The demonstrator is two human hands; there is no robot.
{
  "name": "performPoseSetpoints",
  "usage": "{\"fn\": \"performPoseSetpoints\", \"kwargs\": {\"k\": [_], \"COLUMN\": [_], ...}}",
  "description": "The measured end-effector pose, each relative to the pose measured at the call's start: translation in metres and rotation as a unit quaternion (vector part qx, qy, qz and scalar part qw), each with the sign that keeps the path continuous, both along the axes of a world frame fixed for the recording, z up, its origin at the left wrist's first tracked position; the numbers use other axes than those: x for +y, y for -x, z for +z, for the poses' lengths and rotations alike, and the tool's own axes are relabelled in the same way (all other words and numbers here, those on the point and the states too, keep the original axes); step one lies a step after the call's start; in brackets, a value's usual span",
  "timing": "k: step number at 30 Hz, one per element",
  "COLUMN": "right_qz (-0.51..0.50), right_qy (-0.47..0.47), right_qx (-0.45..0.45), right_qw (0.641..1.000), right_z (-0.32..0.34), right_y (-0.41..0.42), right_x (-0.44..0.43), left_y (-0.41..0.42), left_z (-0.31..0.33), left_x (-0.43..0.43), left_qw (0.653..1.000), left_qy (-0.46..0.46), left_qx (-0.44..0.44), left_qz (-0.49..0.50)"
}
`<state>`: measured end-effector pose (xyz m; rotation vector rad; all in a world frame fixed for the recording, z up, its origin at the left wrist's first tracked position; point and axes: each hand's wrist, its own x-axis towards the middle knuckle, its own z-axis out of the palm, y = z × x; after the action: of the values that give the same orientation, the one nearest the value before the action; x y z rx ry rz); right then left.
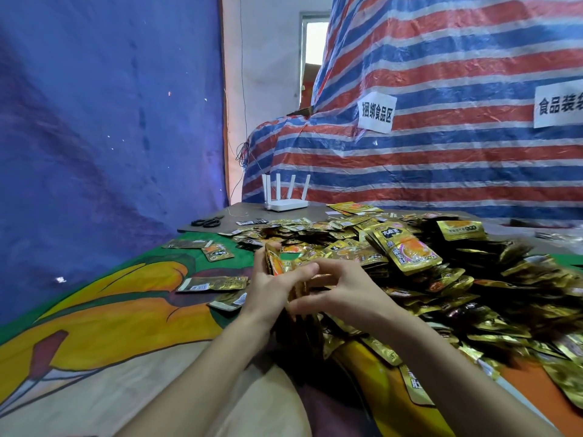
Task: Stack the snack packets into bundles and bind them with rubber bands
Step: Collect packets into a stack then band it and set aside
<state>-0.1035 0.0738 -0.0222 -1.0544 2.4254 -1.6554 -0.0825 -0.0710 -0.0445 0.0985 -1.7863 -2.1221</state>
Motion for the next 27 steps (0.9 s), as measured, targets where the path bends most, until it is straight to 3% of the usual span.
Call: {"fn": "performPoseSetpoints", "kwargs": {"k": [3,8,11,13,16,18,21,24,27], "right_qz": [0.028,0.034,0.019,-0.016,-0.033,-0.008,0.030,-0.003,0.006], "right_qy": [-0.077,-0.110,-0.121,-0.137,-0.144,-0.118,-0.116,-0.166,-0.145], "right_qx": [-0.027,-0.071,-0.034,0.019,0.065,0.046,0.028,0.046,0.081], "right_qw": [0.996,0.991,0.992,0.990,0.987,0.992,0.992,0.985,0.986], "right_z": [0.003,0.006,0.007,0.004,-0.001,-0.001,-0.002,-0.010,-0.016], "right_y": [0.005,0.009,0.009,0.006,-0.002,-0.005,-0.007,-0.009,-0.008], "right_x": [0.009,0.015,0.015,0.012,0.003,0.000,-0.001,-0.006,-0.009], "left_y": [0.001,0.004,0.003,-0.002,-0.008,-0.008,-0.006,-0.007,-0.008], "left_z": [-0.002,-0.005,-0.003,0.002,0.006,0.005,0.003,0.003,0.002], "left_x": [-0.002,-0.007,-0.006,-0.004,-0.005,-0.005,-0.003,-0.002,-0.005], "left_qw": [0.994,0.990,0.998,0.995,0.950,0.922,0.915,0.934,0.955], "left_qy": [-0.075,-0.082,-0.053,0.008,0.115,0.145,0.157,0.142,0.127], "left_qx": [-0.055,-0.087,-0.017,0.087,0.263,0.329,0.344,0.305,0.261], "left_qz": [-0.054,-0.074,-0.006,0.052,0.124,0.142,0.141,0.118,0.066]}}
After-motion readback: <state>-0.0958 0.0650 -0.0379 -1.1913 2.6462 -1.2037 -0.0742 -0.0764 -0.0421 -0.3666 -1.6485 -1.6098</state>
